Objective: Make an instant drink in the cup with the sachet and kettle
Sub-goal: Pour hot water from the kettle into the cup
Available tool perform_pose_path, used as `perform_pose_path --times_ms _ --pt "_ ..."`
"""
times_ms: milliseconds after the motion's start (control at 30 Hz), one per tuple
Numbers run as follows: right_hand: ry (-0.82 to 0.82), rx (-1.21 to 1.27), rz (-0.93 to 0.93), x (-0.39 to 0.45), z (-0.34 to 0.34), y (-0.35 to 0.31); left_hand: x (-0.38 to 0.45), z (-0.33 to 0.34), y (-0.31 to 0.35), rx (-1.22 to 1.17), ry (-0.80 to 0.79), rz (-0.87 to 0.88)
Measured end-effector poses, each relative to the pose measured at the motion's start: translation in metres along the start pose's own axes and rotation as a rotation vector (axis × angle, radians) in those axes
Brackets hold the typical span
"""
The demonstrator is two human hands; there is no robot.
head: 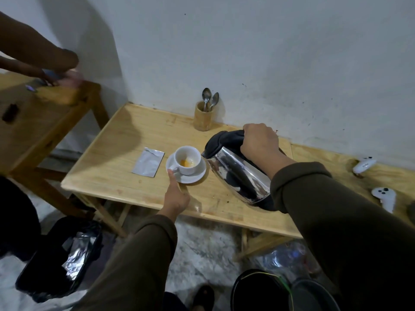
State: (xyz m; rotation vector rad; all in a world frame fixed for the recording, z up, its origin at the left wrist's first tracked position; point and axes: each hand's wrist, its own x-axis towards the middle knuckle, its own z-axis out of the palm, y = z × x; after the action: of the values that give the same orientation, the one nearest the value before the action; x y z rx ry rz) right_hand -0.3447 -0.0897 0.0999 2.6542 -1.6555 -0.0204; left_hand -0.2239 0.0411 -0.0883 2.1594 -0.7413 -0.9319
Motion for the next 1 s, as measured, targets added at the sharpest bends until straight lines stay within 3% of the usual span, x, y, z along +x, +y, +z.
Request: perform_pose_path --times_ms 1000 --pt "-0.012 -0.08 -0.041 0.005 -0.014 -0.019 -0.003 -0.004 0.003 -0.035 -0.035 -0.025"
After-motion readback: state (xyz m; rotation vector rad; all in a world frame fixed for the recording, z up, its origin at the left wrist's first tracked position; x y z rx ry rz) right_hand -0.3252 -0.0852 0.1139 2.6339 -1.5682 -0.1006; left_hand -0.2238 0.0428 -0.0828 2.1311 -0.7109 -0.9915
